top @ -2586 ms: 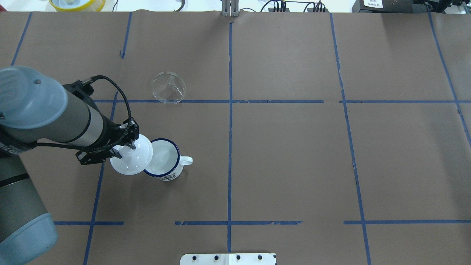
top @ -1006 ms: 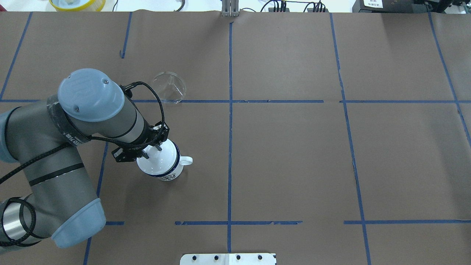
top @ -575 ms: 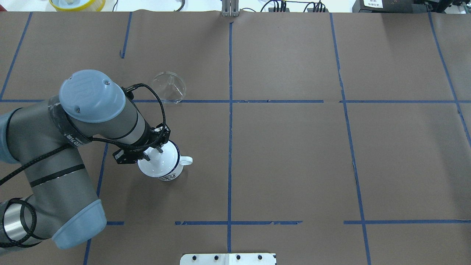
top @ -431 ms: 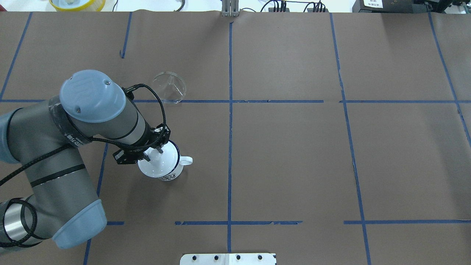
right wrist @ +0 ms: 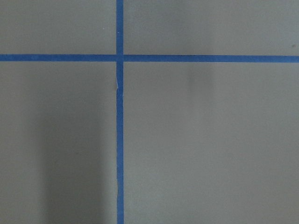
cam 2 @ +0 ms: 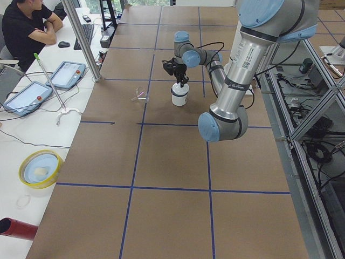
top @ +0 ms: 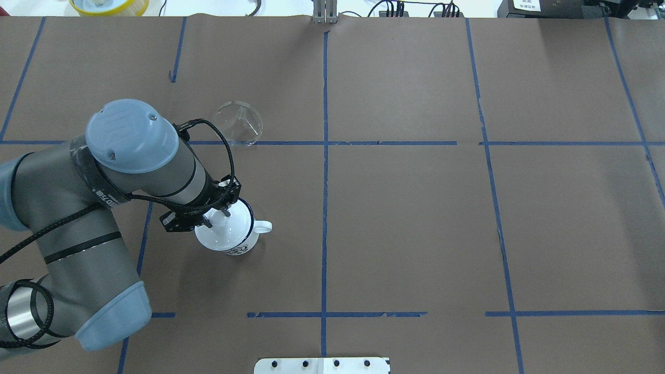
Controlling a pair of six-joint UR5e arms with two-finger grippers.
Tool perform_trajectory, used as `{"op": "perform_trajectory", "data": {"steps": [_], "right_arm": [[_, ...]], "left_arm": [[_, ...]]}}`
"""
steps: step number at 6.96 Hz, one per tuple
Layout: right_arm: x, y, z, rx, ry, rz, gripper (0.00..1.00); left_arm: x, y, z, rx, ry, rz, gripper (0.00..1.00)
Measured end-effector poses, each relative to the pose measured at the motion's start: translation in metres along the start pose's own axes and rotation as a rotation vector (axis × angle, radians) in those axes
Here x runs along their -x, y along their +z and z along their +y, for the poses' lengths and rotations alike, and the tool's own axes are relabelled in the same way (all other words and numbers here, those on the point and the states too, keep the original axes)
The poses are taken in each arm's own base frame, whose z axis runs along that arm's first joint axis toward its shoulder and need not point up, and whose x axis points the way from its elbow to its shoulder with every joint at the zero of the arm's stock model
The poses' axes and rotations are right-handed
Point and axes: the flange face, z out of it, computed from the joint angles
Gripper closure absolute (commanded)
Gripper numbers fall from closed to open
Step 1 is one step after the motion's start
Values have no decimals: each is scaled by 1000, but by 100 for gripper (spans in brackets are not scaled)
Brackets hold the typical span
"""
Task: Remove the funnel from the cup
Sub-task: 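Lower the lid onto the mug and open the left gripper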
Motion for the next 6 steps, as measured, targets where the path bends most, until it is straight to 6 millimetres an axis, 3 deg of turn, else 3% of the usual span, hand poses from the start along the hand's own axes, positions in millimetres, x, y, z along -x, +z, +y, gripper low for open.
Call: {"op": "perform_trajectory", "data": {"steps": [6], "right_arm": [[0,0,0,0,0,0,0]], "left_arm": [[-3,6,-2,-1,7,-10,100]]}}
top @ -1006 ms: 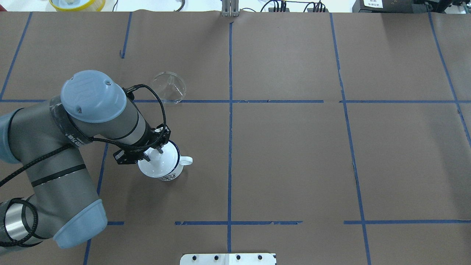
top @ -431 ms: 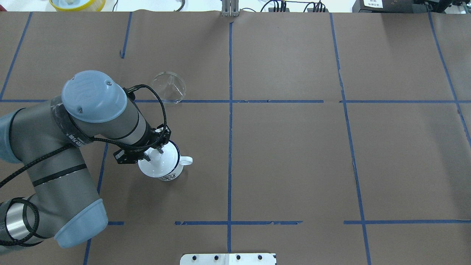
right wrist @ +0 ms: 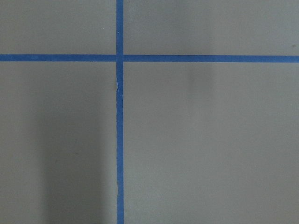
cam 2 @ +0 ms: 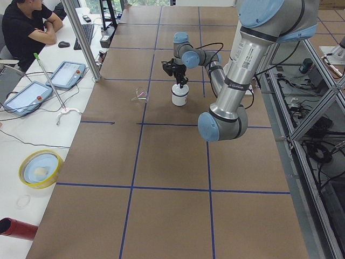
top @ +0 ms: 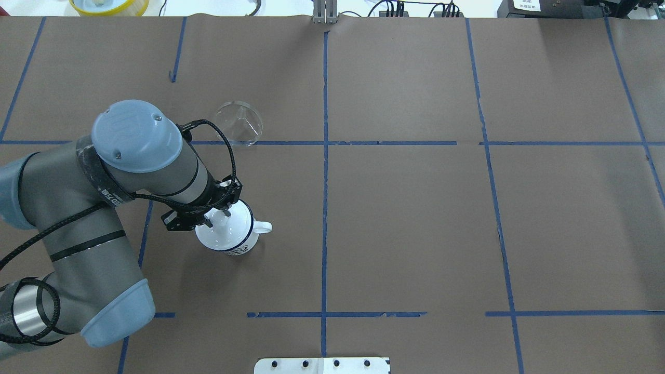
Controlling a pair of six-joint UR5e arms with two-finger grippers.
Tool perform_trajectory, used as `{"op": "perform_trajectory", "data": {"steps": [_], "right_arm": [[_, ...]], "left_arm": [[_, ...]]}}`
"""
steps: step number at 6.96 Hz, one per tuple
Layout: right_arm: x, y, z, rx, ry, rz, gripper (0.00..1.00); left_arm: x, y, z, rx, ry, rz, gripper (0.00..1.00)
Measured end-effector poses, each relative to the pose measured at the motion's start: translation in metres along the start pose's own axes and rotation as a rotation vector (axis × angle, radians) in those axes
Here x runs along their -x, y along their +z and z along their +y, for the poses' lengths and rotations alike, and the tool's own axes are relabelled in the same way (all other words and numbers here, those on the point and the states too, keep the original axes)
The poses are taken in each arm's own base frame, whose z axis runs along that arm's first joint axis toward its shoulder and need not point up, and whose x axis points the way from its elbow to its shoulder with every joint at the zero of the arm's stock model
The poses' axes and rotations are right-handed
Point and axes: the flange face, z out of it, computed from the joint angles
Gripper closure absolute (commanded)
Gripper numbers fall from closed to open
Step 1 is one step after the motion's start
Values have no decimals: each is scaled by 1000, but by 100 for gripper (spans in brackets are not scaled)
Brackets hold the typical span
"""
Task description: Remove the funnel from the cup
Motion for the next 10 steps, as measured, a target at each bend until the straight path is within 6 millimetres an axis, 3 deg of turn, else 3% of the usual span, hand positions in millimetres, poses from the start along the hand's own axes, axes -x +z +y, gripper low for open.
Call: {"op": "perform_trajectory", "data": {"steps": [1,2,3,4,8,9,10], "right_arm": [[0,0,0,0,0,0,0],[0,0,0,0,0,0,0],[0,0,0,0,0,0,0],[0,0,0,0,0,0,0],[0,0,0,0,0,0,0],[0,0,0,0,0,0,0],[0,0,0,0,0,0,0]], "left_arm": [[-1,0,0,0,0,0,100],[-1,0,1,0,1,0,63],[-2,0,0,-1,1,1,16],[-2,0,0,-3,1,1,0],[0,-7,-4,-12,47,10,0],[4,-19,-22,-31,112,23,0],[15,-41,-62,-55,199,38,0]]}}
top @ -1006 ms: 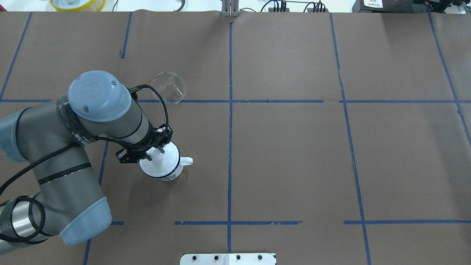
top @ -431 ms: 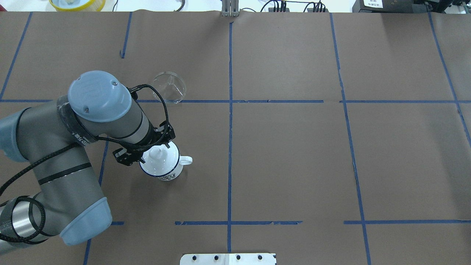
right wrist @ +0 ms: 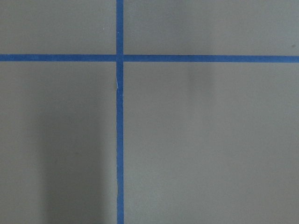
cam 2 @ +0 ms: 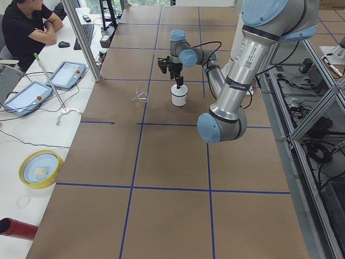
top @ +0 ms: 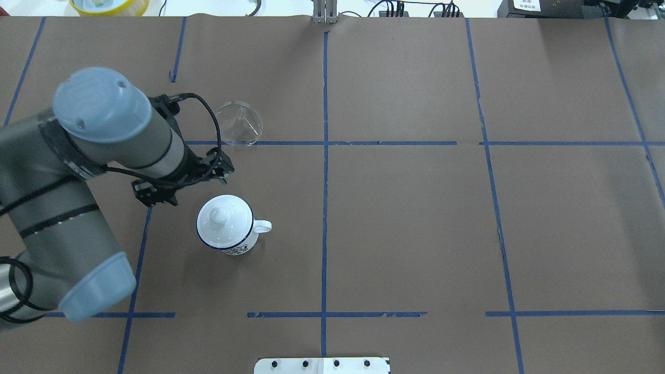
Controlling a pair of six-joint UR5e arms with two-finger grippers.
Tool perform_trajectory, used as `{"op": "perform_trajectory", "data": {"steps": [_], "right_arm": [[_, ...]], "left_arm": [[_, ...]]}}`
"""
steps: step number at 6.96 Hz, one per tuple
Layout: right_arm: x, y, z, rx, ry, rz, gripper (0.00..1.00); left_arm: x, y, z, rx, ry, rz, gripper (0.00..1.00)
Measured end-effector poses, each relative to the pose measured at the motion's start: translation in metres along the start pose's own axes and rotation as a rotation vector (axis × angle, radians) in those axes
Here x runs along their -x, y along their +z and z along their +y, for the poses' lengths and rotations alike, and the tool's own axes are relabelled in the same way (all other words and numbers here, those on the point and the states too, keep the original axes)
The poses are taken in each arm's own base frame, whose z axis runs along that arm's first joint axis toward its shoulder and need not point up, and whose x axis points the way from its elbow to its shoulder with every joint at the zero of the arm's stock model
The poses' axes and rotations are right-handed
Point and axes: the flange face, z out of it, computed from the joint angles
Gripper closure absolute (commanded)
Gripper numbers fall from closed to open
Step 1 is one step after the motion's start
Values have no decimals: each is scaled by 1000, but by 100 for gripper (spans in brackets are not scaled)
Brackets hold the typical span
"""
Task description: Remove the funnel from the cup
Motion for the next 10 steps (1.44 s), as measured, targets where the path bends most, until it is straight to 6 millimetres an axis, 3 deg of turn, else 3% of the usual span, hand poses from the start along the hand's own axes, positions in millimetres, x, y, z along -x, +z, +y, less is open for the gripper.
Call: {"op": "perform_trajectory", "data": {"steps": [1,2,3,4,6,7,8,10], "right_arm": [[0,0,0,0,0,0,0],[0,0,0,0,0,0,0],[0,0,0,0,0,0,0],[0,0,0,0,0,0,0],[0,0,0,1,1,0,0],[0,0,0,1,1,0,0],[0,0,0,1,1,0,0],[0,0,0,1,1,0,0]], "left_arm": [[32,-24,-49,-14,75,7,0],[77,-50,-102,-30,149,10,0],[137,-75,-150,-48,228,3,0],[208,-90,-188,-60,306,-22,0],[367,-92,-255,-21,441,-81,0],[435,-88,-281,9,477,-85,0],[484,-80,-293,38,490,-74,0],[531,-67,-293,64,482,-53,0]]}}
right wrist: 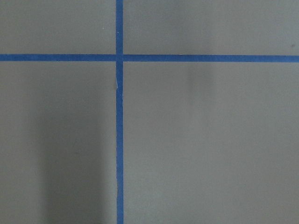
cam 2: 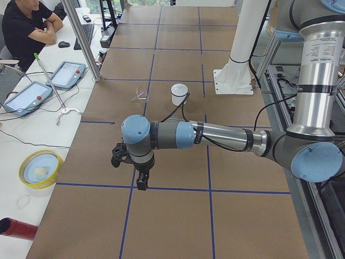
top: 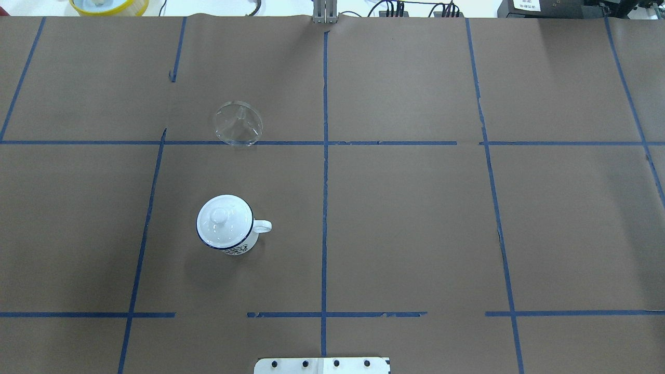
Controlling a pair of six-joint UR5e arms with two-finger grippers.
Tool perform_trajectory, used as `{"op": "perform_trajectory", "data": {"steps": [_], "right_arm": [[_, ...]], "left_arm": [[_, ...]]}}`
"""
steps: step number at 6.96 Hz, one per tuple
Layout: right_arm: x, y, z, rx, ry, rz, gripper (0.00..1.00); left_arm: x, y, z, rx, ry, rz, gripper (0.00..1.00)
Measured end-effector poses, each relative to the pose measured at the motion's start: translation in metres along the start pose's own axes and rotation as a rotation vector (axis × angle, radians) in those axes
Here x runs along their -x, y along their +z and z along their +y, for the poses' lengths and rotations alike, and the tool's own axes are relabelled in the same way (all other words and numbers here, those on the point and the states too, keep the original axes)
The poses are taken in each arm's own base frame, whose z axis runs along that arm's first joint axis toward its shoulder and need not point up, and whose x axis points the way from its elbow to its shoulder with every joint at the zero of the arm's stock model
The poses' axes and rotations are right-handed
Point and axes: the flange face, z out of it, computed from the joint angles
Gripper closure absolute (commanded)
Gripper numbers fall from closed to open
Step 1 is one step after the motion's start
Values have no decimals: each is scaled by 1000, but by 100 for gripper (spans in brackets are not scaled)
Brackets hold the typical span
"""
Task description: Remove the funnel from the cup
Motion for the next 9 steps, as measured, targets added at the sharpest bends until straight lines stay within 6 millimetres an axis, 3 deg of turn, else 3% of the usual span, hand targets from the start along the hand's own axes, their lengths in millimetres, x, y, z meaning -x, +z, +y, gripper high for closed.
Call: {"op": "perform_trajectory", "data": {"steps": [2,9], "right_arm": [[0,0,0,0,0,0,0],[0,0,0,0,0,0,0]], "left_arm": [[19,2,7,-14,-3,5,0],[16,-1,2,-58,8,-1,0]]}}
